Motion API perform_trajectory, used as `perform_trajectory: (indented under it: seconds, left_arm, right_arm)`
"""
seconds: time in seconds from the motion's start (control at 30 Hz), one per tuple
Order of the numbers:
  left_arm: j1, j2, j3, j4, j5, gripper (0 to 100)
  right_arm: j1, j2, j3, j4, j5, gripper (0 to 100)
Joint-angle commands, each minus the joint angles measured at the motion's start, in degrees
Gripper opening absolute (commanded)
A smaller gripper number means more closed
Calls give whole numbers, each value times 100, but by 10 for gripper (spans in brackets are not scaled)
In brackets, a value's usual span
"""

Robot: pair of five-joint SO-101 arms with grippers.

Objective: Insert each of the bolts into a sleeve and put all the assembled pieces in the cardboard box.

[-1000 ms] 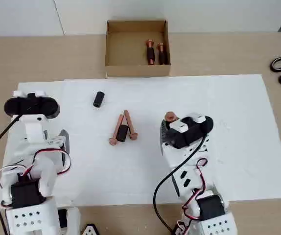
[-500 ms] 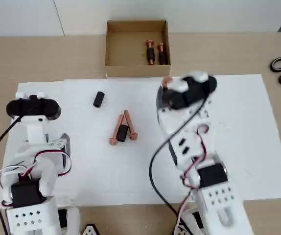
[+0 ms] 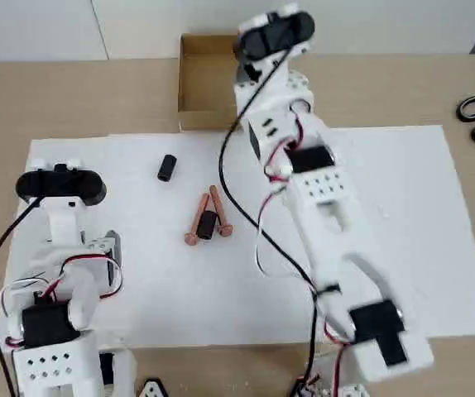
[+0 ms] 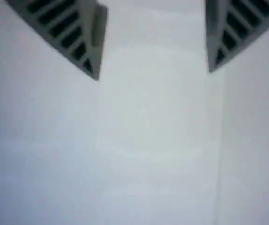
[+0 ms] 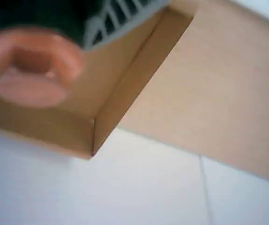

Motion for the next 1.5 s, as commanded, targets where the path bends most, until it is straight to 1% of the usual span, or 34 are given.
perform_trajectory:
  seconds: [0.0, 0.4, 0.63, 0.87, 1.2, 1.37, 1.47]
  left_arm:
    - [-44, 0, -13, -9, -35, 143]
    - [-44, 0, -4, -9, -35, 142]
    - [-44, 26, -4, -9, -35, 142]
    - [-35, 9, 92, -18, -35, 142]
    - [-18, 0, 92, -18, -35, 142]
    - [-18, 0, 92, -18, -35, 142]
    - [-26, 0, 92, -18, -35, 142]
  right_arm:
    - [48, 901, -1521, -198, 35, 4]
    - [40, 4136, -4369, -207, 44, 6]
    - [57, 5332, -5609, -154, 62, 7]
    - [48, 5745, -5881, -154, 62, 8]
    - [48, 5763, -5881, -154, 53, 10]
    - [48, 5763, -5873, -136, 62, 96]
    - [48, 5763, -5873, 57, 62, 120]
